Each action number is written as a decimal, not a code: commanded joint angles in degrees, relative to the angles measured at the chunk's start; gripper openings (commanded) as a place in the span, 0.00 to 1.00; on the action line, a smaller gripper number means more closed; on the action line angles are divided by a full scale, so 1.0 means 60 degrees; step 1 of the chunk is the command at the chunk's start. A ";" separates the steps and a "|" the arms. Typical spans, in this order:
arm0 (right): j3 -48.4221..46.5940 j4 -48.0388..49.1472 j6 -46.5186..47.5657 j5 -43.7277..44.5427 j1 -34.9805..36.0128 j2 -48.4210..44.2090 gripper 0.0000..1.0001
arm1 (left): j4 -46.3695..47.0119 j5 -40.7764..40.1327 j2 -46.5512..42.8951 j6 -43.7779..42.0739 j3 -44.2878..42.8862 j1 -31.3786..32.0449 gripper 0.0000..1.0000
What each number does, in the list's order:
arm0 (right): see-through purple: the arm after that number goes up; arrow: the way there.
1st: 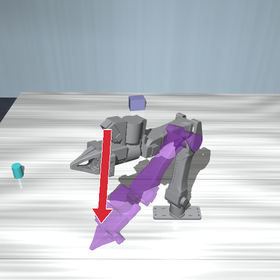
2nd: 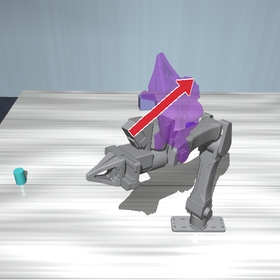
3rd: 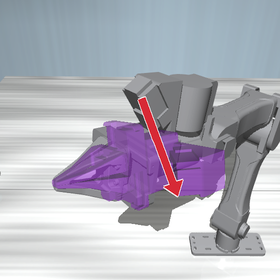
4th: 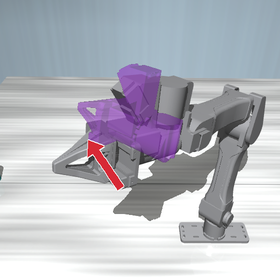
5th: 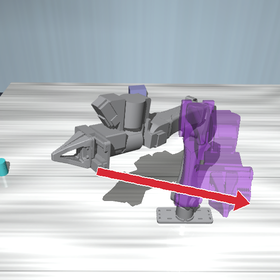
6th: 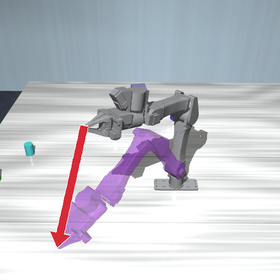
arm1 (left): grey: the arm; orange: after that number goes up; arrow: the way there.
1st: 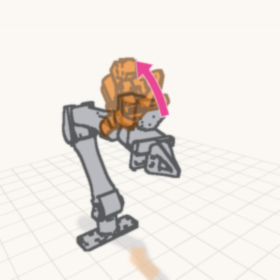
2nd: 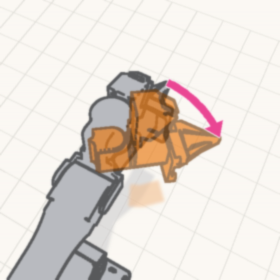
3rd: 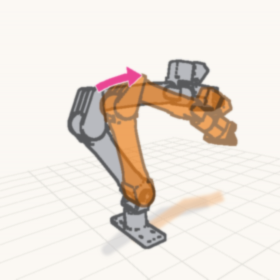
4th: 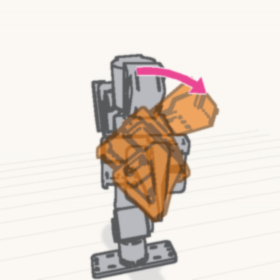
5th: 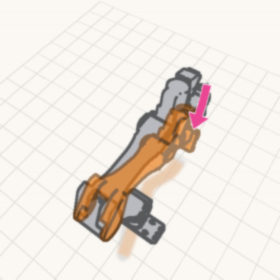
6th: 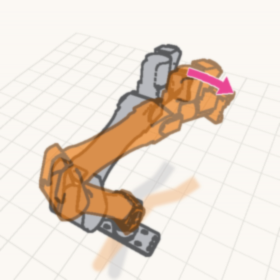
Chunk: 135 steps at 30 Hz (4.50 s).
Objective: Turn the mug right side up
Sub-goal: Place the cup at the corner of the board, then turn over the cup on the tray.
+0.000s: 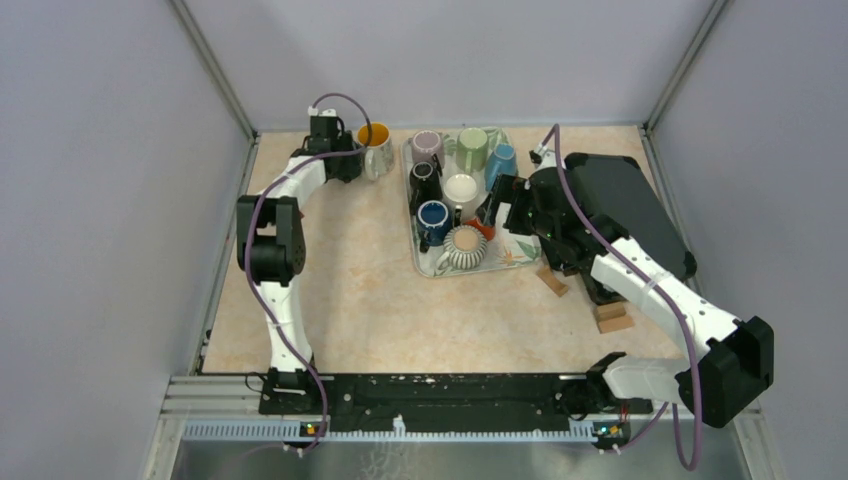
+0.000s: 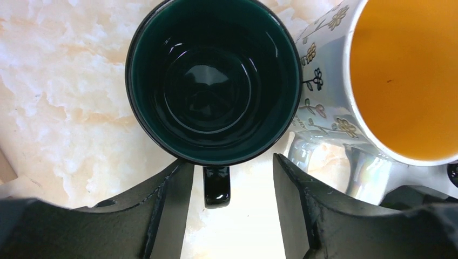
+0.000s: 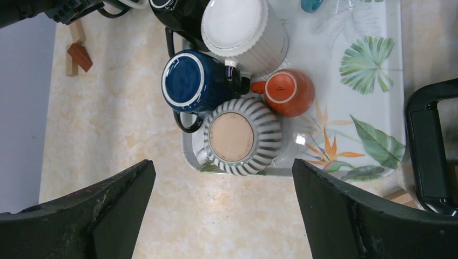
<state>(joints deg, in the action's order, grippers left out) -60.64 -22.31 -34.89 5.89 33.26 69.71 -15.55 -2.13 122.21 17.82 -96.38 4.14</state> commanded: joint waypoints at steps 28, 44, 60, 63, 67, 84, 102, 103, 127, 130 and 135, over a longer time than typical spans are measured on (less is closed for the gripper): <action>-0.1772 0.0517 -0.0674 0.1799 -0.0924 0.2864 0.96 | -0.0127 0.1303 -0.5416 0.0573 0.2312 0.1649 0.98; -0.5390 0.0159 -0.0675 0.3338 -0.1247 0.6752 0.80 | 0.0084 0.2127 -0.7815 0.0068 0.4518 0.3249 0.98; -0.6936 -0.0295 -0.0609 0.3704 -0.1489 0.8629 0.67 | 0.0671 0.2371 -0.8576 -0.0231 0.5653 0.3252 0.98; -0.6924 -0.0271 -0.0537 0.3604 -0.1543 0.8710 0.63 | 0.0766 0.2462 -0.8566 -0.0192 0.5751 0.3257 0.98; -0.6819 -0.0246 -0.0405 0.3511 -0.1614 0.8735 0.56 | 0.0825 0.2632 -0.8477 -0.0111 0.5774 0.3250 0.98; -0.6444 0.0076 0.0751 0.2354 -0.1793 0.8648 0.35 | 0.0825 0.2644 -0.8364 -0.0140 0.5824 0.3235 0.98; -0.6969 -0.0207 0.0835 0.2419 -0.1858 0.9060 0.26 | 0.0862 0.2753 -0.8284 -0.0085 0.5853 0.3228 0.99; -0.6984 -0.0206 0.0846 0.2406 -0.1865 0.9057 0.23 | 0.0850 0.2755 -0.8284 -0.0074 0.5860 0.3224 0.98; -0.5732 0.1190 0.0960 0.1888 -0.1932 0.6544 0.00 | 0.2451 0.3777 -0.8119 0.2378 0.6268 0.3060 0.98; -0.5491 0.1424 0.0860 0.1772 -0.1940 0.6173 0.00 | 0.2665 0.3919 -0.8012 0.2679 0.6263 0.3060 0.98; -0.4971 0.1891 0.0637 0.1288 -0.1949 0.5366 0.00 | 0.3330 0.4373 -0.7782 0.3298 0.6181 0.3007 0.98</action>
<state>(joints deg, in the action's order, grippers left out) -91.48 -18.72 -29.69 15.68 22.04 109.43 -2.07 20.84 74.56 33.58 -58.70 22.65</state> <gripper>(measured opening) 0.130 0.985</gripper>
